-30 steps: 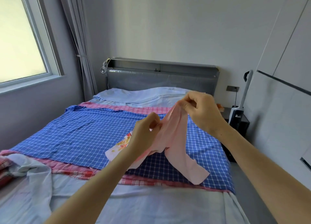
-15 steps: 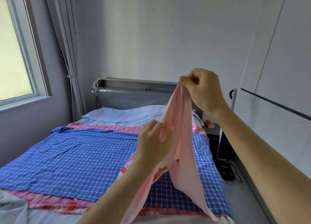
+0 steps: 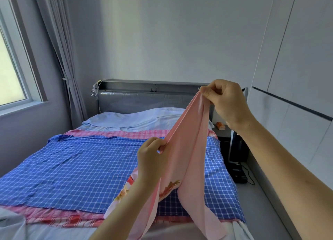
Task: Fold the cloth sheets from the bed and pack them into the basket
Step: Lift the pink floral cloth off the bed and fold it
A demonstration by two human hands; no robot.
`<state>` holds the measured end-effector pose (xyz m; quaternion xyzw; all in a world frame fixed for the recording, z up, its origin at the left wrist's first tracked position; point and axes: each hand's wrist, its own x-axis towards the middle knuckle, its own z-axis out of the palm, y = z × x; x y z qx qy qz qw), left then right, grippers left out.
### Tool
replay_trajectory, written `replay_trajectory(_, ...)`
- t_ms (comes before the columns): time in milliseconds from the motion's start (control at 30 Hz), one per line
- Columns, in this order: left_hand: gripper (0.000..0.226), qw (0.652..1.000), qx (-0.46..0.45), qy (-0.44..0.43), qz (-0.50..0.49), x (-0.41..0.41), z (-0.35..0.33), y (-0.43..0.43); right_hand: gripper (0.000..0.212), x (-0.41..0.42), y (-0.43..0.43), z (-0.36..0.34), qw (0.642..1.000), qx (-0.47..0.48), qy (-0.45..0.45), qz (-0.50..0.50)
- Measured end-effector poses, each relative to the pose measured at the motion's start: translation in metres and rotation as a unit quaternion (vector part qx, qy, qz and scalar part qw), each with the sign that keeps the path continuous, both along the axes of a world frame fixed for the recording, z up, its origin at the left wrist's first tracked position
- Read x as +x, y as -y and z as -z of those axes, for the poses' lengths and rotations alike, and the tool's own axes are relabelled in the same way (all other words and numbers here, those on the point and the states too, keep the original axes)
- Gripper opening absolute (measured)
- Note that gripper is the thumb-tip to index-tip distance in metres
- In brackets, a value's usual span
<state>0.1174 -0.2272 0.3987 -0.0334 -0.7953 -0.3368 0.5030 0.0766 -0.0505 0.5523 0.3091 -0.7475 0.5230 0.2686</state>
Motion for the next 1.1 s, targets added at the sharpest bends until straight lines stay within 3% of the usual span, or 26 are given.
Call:
replay_trajectory(200, 0.018, 0.994, 0.08, 0.067, 0.04, -0.002, 0.002, 0.005, 0.017, 0.001, -0.021, 0.013, 0.991, -0.039, 0.095, -0.083)
replay_trajectory(300, 0.004, 0.989, 0.06, 0.132, 0.019, -0.005, 0.019, 0.011, 0.025, 0.0, -0.036, 0.02, 0.981, -0.072, 0.135, -0.121)
replay_trajectory(367, 0.02, 0.982, 0.051, 0.184, 0.003, -0.008, 0.042, 0.018, 0.034, -0.004, -0.047, 0.023, 0.976, -0.091, 0.149, -0.13)
replay_trajectory(433, 0.035, 0.973, 0.065, 0.221, -0.012, -0.01, 0.064, 0.027, 0.047, -0.008, -0.057, 0.026, 0.973, -0.112, 0.164, -0.118)
replay_trajectory(567, 0.019, 0.974, 0.068, 0.205, -0.069, -0.006, 0.086, 0.042, 0.056, -0.021, -0.075, 0.032, 0.967, -0.163, 0.183, -0.073)
replay_trajectory(633, 0.019, 0.969, 0.082, 0.211, -0.103, -0.006, 0.09, 0.049, 0.053, -0.025, -0.082, 0.037, 0.962, -0.189, 0.19, -0.062)
replay_trajectory(733, 0.02, 0.951, 0.15, 0.266, -0.054, -0.017, 0.093, 0.056, 0.036, -0.027, -0.086, 0.044, 0.953, -0.208, 0.215, -0.044)
replay_trajectory(800, 0.025, 0.923, 0.238, 0.3, 0.023, -0.022, 0.084, 0.054, 0.028, -0.035, -0.093, 0.05, 0.946, -0.225, 0.233, 0.004)
replay_trajectory(867, 0.029, 0.911, 0.269, 0.295, 0.106, -0.02, 0.07, 0.052, 0.025, -0.05, -0.111, 0.058, 0.939, -0.229, 0.238, 0.099)
replay_trajectory(967, 0.018, 0.911, 0.223, 0.271, 0.219, -0.003, 0.034, 0.052, 0.027, -0.07, -0.144, 0.079, 0.924, -0.168, 0.239, 0.246)
replay_trajectory(1100, 0.014, 0.919, 0.118, 0.257, 0.276, 0.017, -0.015, 0.049, 0.038, -0.078, -0.16, 0.115, 0.908, -0.04, 0.245, 0.338)
